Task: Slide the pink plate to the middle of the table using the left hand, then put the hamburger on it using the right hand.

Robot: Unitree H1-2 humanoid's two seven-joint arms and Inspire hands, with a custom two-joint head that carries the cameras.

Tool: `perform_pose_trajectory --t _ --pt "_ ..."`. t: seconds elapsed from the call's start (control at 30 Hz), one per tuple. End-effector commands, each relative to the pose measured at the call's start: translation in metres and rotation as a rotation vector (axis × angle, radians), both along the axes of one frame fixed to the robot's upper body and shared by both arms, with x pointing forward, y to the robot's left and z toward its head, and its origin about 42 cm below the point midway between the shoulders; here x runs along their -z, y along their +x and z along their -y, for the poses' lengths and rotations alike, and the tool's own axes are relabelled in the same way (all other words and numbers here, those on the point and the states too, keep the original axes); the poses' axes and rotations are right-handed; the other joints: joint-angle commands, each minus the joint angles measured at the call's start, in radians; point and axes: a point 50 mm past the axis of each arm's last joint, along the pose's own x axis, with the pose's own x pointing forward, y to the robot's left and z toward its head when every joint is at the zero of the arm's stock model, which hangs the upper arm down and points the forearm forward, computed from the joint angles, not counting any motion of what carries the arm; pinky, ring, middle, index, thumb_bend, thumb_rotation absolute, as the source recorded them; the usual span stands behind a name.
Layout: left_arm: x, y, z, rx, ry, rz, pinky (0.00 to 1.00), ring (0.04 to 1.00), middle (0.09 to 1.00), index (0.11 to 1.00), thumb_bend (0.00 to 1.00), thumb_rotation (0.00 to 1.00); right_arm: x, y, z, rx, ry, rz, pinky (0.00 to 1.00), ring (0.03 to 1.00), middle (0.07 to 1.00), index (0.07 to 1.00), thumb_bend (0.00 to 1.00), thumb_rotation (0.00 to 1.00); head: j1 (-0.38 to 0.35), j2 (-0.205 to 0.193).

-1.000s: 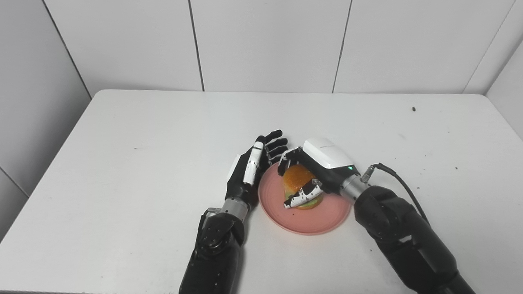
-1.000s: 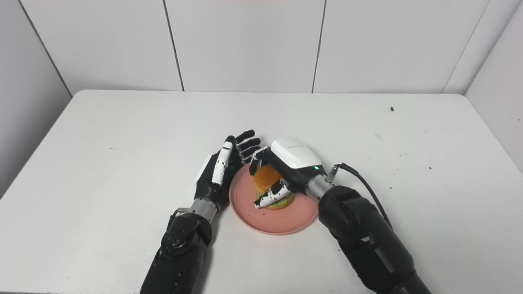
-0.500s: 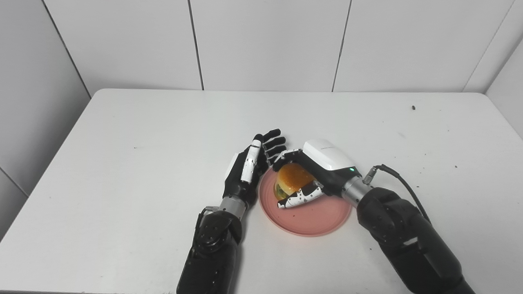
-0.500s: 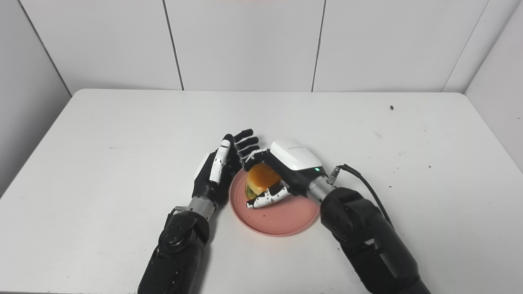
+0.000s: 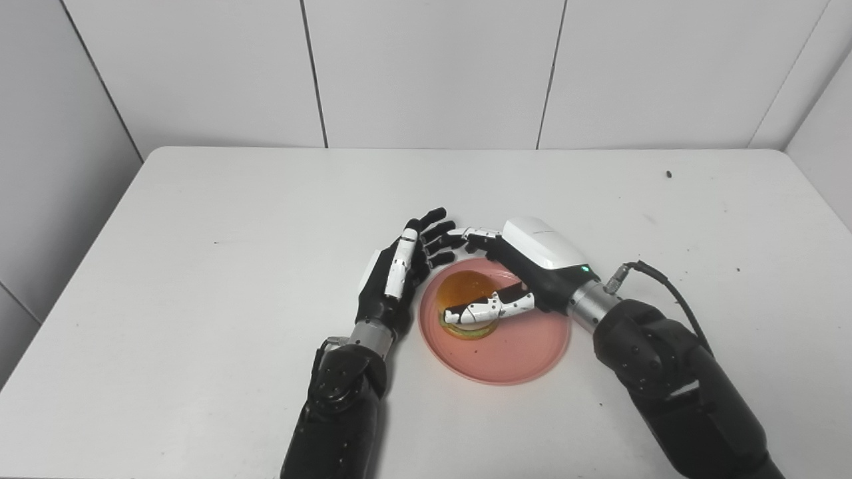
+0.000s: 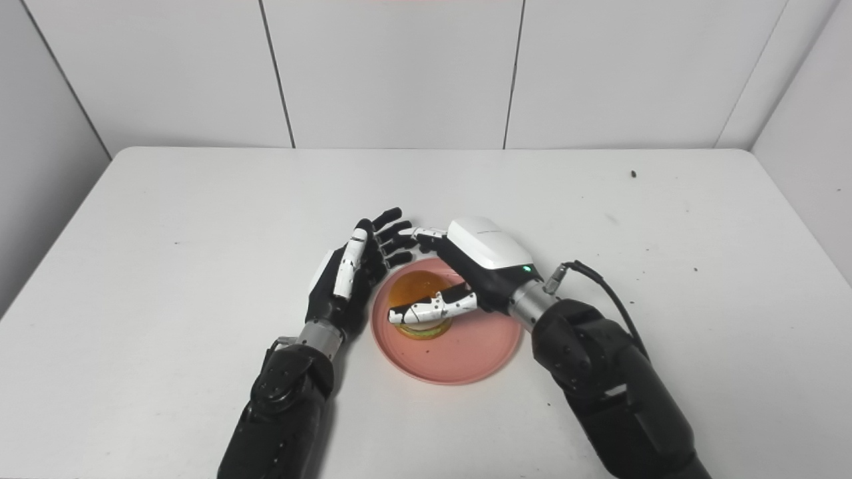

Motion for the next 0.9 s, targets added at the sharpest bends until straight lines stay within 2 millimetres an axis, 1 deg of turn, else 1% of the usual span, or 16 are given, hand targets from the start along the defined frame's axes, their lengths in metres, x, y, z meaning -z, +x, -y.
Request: perform_pose_trajectory --t 0.0,0.1,0.2,0.23,0.3,0.33,0.37,0.4,0.43,0.47,0.5,0.57,0.63,0.7,0.77,0.87 --pt "-0.002 0.002 -0.005 -0.002 0.005 -0.017 0.82 0.848 0.833 0.807 0.38 1.0 -0.021 0.001 0.0 -0.002 0.059 0.077 0.72 0.806 0.827 0.831 0.74 0.75 0.001 0.0" --pt "-0.003 0.002 -0.007 0.0 -0.008 -0.022 0.85 0.864 0.842 0.81 0.38 1.0 -0.02 0.0 0.003 0.002 0.111 0.093 0.73 0.811 0.829 0.829 0.73 0.76 0.0 -0.003" --pt "-0.002 0.002 -0.012 -0.031 0.005 -0.019 0.86 0.865 0.844 0.807 0.39 1.0 -0.018 -0.002 0.011 0.052 0.223 0.094 0.72 0.805 0.83 0.835 0.71 0.79 -0.006 -0.006" --pt "-0.002 0.002 -0.014 -0.053 0.022 -0.016 0.85 0.856 0.835 0.802 0.4 1.0 -0.017 -0.002 0.013 0.075 0.258 0.09 0.72 0.819 0.853 0.856 0.68 0.82 -0.007 -0.007" --pt "-0.002 0.003 -0.018 -0.078 0.044 -0.009 0.85 0.852 0.831 0.799 0.4 1.0 -0.015 -0.002 0.017 0.119 0.328 0.077 0.71 0.819 0.856 0.856 0.68 0.81 -0.008 -0.01" --pt "-0.002 0.003 -0.02 -0.084 0.053 -0.002 0.87 0.863 0.842 0.81 0.41 1.0 -0.015 -0.002 0.019 0.144 0.368 0.07 0.73 0.843 0.882 0.887 0.63 0.86 -0.007 -0.011" --pt "-0.003 0.003 -0.022 -0.088 0.056 0.004 0.88 0.867 0.846 0.815 0.41 1.0 -0.014 -0.003 0.022 0.168 0.409 0.065 0.73 0.847 0.884 0.888 0.63 0.85 -0.004 -0.013" --pt "-0.003 0.003 -0.024 -0.096 0.053 0.005 0.9 0.877 0.854 0.822 0.41 1.0 -0.013 -0.003 0.025 0.197 0.437 0.061 0.74 0.857 0.891 0.895 0.6 0.84 -0.002 -0.014" --pt "-0.004 0.004 -0.026 -0.105 0.043 0.004 0.92 0.887 0.86 0.83 0.41 1.0 -0.011 -0.004 0.029 0.223 0.458 0.057 0.75 0.866 0.897 0.902 0.58 0.85 0.019 -0.019" --pt "-0.005 0.003 -0.028 -0.113 0.029 0.001 0.94 0.896 0.868 0.837 0.41 1.0 -0.009 -0.004 0.032 0.245 0.474 0.056 0.77 0.878 0.905 0.91 0.56 0.86 0.019 -0.019" --pt "-0.005 0.003 -0.029 -0.12 0.015 -0.004 0.96 0.908 0.878 0.846 0.41 1.0 -0.006 -0.005 0.036 0.266 0.492 0.051 0.79 0.891 0.91 0.919 0.55 0.87 0.074 -0.028" --pt "-0.007 0.002 -0.031 -0.141 -0.012 -0.014 0.98 0.927 0.894 0.861 0.4 1.0 0.002 -0.006 0.047 0.298 0.535 0.038 0.84 0.921 0.928 0.937 0.54 0.89 0.103 -0.034" --pt "-0.008 0.002 -0.032 -0.156 -0.025 -0.009 0.98 0.941 0.913 0.878 0.39 1.0 0.014 -0.005 0.059 0.335 0.57 0.026 0.87 0.937 0.939 0.956 0.53 0.94 0.115 -0.044" --pt "-0.007 0.003 -0.034 -0.165 -0.025 0.01 1.0 0.96 0.933 0.895 0.38 1.0 0.023 -0.002 0.067 0.365 0.61 0.006 0.89 0.945 0.943 0.969 0.54 0.97 0.11 -0.049" --pt "-0.005 0.004 -0.037 -0.169 -0.013 0.034 1.0 0.978 0.959 0.928 0.37 1.0 0.032 0.001 0.072 0.387 0.683 -0.024 0.88 0.947 0.961 0.981 0.57 0.97 0.106 -0.055" --pt "0.002 0.005 -0.043 -0.163 0.023 0.068 1.0 0.999 0.997 0.985 0.38 1.0 0.044 0.004 0.077 0.389 0.782 -0.058 0.87 0.948 0.987 0.993 0.54 0.96 0.104 -0.061"
